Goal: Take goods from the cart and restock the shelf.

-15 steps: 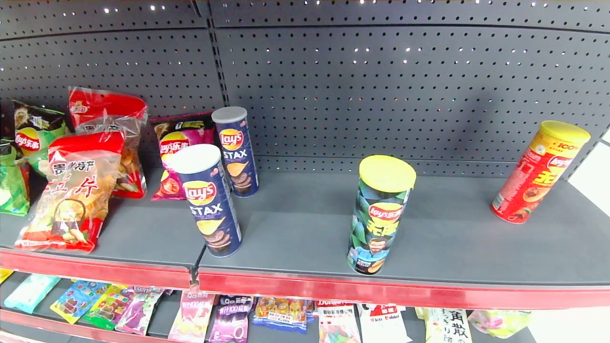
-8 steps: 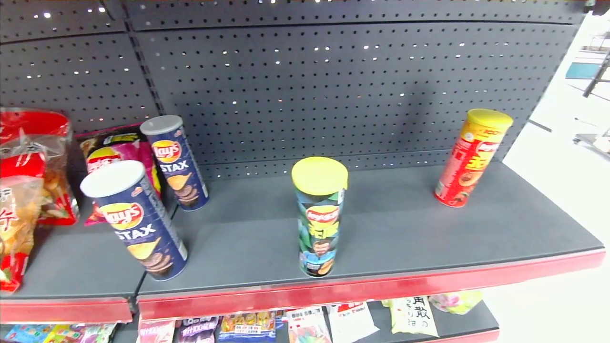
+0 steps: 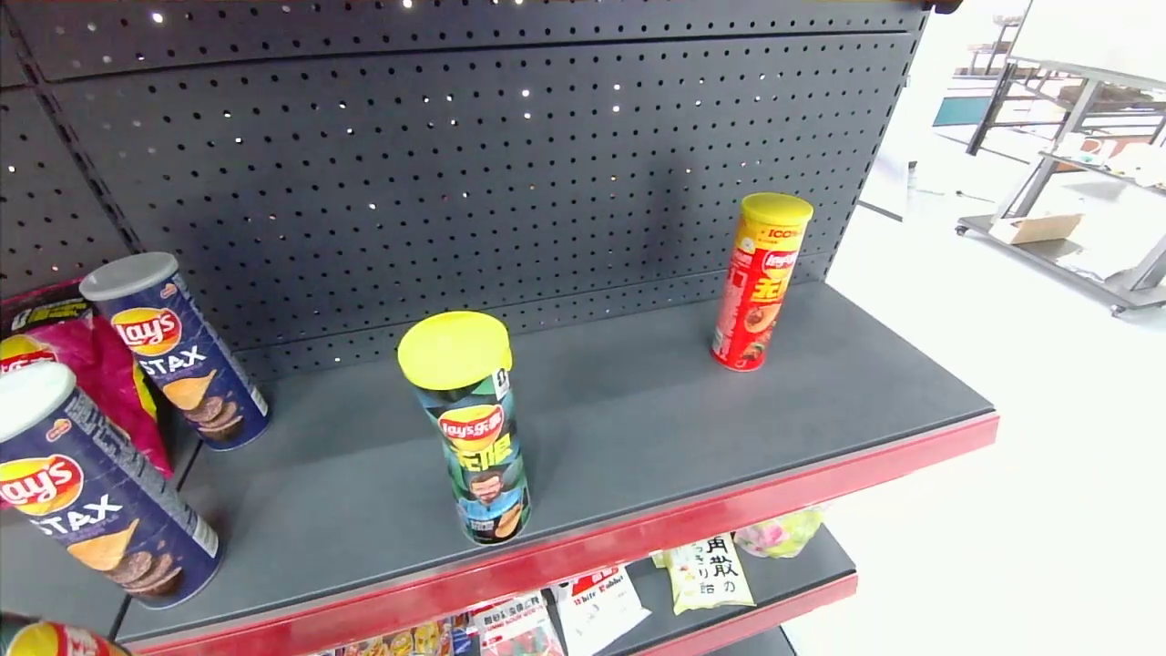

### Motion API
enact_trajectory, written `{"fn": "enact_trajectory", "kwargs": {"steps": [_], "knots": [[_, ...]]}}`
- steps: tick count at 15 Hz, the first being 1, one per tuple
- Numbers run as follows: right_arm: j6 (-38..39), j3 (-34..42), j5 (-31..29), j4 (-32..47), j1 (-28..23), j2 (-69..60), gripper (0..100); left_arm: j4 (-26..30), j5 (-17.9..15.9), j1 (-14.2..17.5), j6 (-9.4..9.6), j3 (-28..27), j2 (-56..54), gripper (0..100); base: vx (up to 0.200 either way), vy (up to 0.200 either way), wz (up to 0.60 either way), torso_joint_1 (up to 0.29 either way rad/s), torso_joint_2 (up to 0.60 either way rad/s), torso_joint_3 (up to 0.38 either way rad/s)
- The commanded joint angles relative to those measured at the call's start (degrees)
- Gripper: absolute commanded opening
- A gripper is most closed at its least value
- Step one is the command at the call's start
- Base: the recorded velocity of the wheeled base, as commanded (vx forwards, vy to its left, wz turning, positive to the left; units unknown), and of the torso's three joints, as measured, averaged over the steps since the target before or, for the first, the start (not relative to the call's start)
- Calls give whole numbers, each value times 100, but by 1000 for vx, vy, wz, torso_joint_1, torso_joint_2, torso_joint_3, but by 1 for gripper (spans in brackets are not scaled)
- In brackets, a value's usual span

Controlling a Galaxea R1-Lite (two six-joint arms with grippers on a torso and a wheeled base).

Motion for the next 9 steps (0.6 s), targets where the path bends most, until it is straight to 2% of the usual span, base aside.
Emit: {"fn": "enact_trajectory", "kwargs": {"steps": [1, 2, 3, 4, 6, 9], "knots": [[-15, -4, -1, 0, 5, 20, 100, -192, 164, 8, -2, 2, 342, 0, 0, 0, 0, 0, 0, 0], [-6, 5, 34, 0, 5, 20, 100, -421, 340, 8, 7, -7, 571, 0, 0, 0, 0, 0, 0, 0], [2, 5, 70, 0, 14, 20, 100, -473, 375, 8, 16, -7, 623, 0, 0, 0, 0, 0, 0, 0], [-24, 5, 298, 0, 14, 20, 100, -825, 578, 8, 156, -15, 984, 0, 0, 0, 0, 0, 0, 0], [-15, 5, 298, 0, 5, 20, 100, -1080, 648, 8, 359, -15, 1344, 0, 0, 0, 0, 0, 0, 0], [-156, 5, 324, -9, 5, 11, 100, -1405, 665, 8, 376, -77, 1748, 0, 0, 0, 0, 0, 0, 0]]}}
